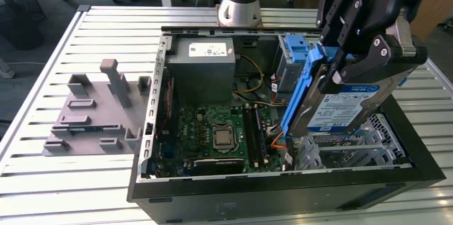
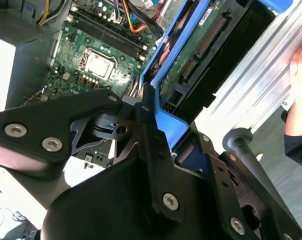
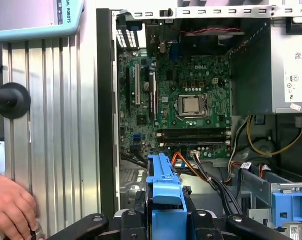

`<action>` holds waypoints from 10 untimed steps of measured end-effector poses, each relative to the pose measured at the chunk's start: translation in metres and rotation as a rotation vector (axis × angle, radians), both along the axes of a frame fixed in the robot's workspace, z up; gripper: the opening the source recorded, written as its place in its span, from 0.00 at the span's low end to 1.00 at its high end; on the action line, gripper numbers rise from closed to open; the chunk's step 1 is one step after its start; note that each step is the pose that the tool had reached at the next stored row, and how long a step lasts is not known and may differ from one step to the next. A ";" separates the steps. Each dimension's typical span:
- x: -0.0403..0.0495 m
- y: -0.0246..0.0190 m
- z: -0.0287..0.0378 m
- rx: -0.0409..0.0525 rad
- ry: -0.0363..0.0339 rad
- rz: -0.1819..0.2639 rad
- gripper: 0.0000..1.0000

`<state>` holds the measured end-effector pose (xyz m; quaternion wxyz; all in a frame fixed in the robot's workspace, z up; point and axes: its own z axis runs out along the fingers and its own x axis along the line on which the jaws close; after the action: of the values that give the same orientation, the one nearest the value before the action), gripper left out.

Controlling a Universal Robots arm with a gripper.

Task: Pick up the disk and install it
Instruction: 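Insert the disk into the insertion slot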

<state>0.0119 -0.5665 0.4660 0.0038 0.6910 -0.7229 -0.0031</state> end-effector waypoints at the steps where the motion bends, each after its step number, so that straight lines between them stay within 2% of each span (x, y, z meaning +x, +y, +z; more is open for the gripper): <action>1: 0.0012 0.0000 -0.0004 -0.0001 0.0000 0.000 0.36; 10: 0.0069 0.0000 -0.0039 -0.0002 0.0000 0.019 0.36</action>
<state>0.0188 -0.5664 0.4622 0.0039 0.6980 -0.7161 -0.0030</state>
